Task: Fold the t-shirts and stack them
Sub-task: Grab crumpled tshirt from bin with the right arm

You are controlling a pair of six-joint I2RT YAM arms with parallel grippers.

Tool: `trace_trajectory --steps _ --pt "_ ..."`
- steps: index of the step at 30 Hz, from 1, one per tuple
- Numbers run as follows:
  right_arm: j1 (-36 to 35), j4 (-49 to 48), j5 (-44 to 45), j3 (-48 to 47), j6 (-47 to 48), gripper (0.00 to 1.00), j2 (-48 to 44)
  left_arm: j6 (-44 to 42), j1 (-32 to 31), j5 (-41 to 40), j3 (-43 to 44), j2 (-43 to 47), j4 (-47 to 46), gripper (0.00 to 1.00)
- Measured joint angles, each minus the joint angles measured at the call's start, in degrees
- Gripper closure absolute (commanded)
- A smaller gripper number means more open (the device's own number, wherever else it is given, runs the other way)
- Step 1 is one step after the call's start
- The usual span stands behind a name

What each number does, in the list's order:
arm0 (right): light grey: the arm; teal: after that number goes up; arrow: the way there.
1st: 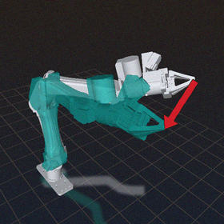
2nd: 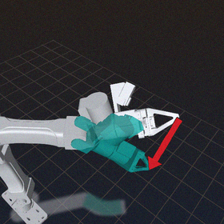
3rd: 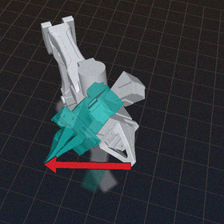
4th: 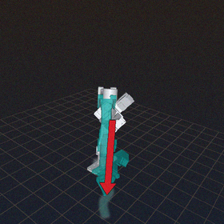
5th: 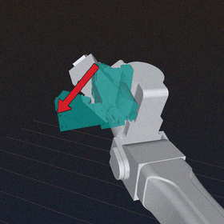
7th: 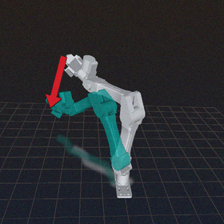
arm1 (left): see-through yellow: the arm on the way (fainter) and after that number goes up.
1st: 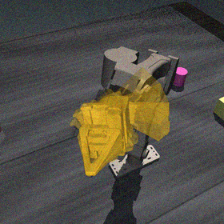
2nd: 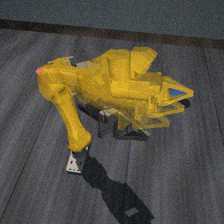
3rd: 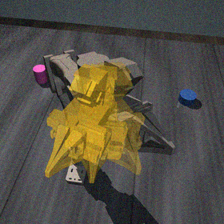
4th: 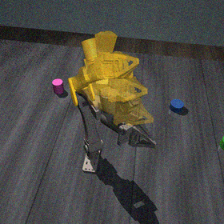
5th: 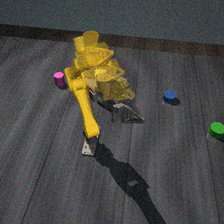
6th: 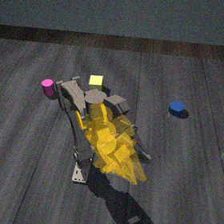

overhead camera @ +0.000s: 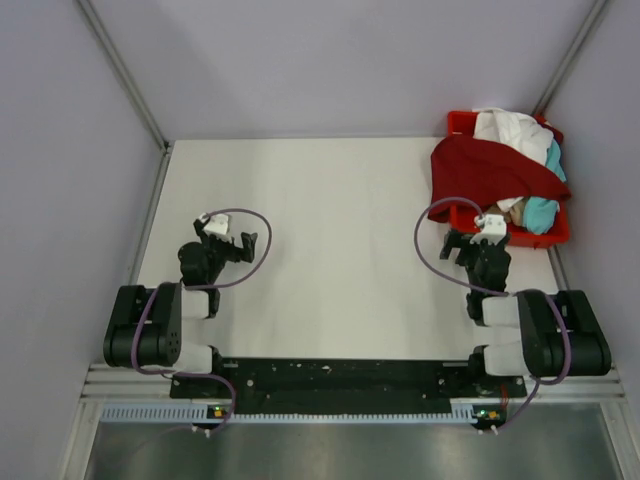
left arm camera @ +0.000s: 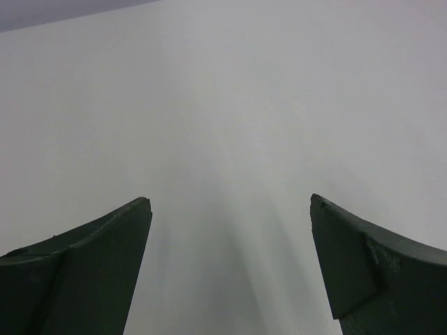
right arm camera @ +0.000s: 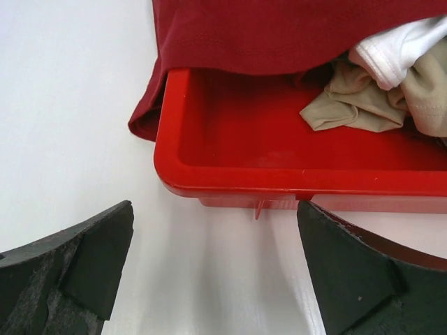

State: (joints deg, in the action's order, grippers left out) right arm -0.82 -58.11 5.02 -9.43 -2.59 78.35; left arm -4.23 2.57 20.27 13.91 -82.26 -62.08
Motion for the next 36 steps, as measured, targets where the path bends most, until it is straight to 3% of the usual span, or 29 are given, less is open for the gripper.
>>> trace_trajectory --steps 4,9,14,18,22,25,30,36 --pt "0.0 4.6 0.0 0.0 -0.3 0.01 -4.9 0.0 0.0 0.0 0.0 0.0 0.0 0.01" --pt "0.0 13.6 -2.3 -3.5 -1.5 0.01 -20.6 0.0 0.0 0.0 0.0 0.0 0.0 0.01" --pt "-0.2 28.8 -3.2 -19.9 -4.8 0.02 -27.0 0.4 0.0 -0.7 0.3 0.3 1.0 0.01" --pt "1.8 44.9 -0.2 -38.6 -8.7 0.06 -20.5 1.5 0.0 -2.2 12.1 3.9 20.9 0.04" --pt "4.6 56.1 3.0 -47.6 -10.7 0.13 -11.2 1.9 0.0 0.6 29.2 4.5 36.1 0.04" --pt "7.1 62.7 3.3 -51.3 -12.4 0.21 -2.8 1.6 0.0 3.9 35.7 5.1 45.4 0.04" --pt "11.0 69.4 2.7 -55.6 -17.5 0.21 9.6 0.0 0.0 6.7 38.5 5.2 58.6 0.04" --pt "11.6 71.0 0.8 -56.8 -25.1 0.20 16.3 -2.0 0.0 7.8 38.5 5.4 68.4 0.05"
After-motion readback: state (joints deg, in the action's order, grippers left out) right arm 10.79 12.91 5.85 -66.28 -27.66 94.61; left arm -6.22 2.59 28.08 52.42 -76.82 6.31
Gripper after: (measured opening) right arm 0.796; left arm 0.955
